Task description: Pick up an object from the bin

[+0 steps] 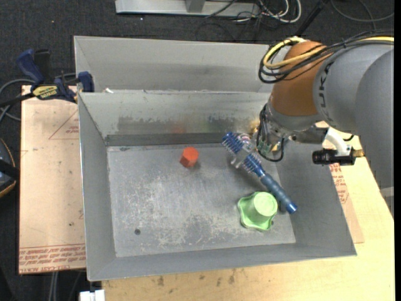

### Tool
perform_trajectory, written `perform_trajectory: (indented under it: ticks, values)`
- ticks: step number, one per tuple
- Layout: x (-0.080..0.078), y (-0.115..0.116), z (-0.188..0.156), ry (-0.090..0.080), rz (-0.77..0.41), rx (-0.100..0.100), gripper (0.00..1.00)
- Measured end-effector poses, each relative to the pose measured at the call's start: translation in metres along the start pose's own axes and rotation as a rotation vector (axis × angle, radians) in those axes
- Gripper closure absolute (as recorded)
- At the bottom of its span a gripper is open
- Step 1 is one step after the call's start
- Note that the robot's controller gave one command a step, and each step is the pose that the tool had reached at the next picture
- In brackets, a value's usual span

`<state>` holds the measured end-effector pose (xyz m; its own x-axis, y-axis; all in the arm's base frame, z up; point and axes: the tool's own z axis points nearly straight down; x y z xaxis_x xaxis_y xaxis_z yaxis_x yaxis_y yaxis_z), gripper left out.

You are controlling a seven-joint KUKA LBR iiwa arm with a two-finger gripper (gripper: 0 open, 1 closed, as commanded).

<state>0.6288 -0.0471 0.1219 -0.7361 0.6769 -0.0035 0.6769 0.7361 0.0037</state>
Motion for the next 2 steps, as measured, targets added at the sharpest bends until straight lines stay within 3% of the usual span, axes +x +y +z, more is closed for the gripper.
perform_trajectory:
  ticks: [1, 2]
  values:
    - [-0.0013, 0.0015, -0.0622, -0.002, -0.003, -0.001, 1.0]
    - [-0.0012, 0.0019, -0.0635, 0.002, -0.005, 0.003, 1.0]
